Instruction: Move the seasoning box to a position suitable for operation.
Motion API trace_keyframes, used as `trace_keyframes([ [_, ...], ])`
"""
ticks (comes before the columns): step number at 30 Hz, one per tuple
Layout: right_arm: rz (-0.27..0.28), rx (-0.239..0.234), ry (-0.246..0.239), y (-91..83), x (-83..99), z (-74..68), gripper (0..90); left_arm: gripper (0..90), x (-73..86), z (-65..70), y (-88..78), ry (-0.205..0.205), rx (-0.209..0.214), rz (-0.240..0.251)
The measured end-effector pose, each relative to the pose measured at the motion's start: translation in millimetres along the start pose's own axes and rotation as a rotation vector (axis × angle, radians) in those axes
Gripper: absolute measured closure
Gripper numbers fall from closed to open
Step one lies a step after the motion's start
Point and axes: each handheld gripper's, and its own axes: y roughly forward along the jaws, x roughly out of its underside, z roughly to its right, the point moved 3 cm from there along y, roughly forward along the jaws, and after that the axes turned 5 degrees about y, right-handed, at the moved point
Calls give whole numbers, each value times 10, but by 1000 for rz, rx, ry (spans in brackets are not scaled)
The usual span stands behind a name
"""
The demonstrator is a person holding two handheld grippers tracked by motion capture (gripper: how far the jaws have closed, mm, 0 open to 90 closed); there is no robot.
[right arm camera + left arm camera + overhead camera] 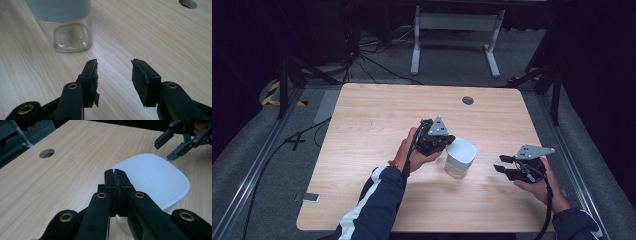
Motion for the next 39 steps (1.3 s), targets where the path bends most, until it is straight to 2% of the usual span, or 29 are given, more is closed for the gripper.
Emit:
trace_keyframes([
  [2, -1, -1, 4, -7, -2, -5, 558, 899, 11, -10, 2, -19, 5, 13],
  [8, 6, -10, -2, -13, -30, -21, 561, 899, 14, -29, 8, -13, -6, 13],
  [14, 49, -34, -12, -56, -154, -74, 590, 899, 24, -35, 15, -24, -4, 25],
  [16, 55, -47, -26, -57, -207, -110, 638, 899, 28, -42, 10, -21, -6, 17],
  [20, 64, -82, -56, -38, -341, -216, 790, 898, 33, -47, 16, -25, -7, 28],
  [24, 47, -104, -91, 30, -448, -314, 886, 898, 33, -44, 20, -26, -5, 32],
  [28, 30, -114, -102, 84, -496, -364, 893, 898, 39, -50, 19, -21, -2, 35],
  [32, 4, -124, -112, 177, -541, -441, 894, 897, 54, -54, 16, -40, 6, 45],
  [36, -2, -123, -119, 197, -551, -466, 895, 895, 58, -50, 14, -43, 7, 50],
  [39, 13, -124, -112, 181, -558, -460, 894, 896, 62, -52, 14, -47, 10, 54],
])
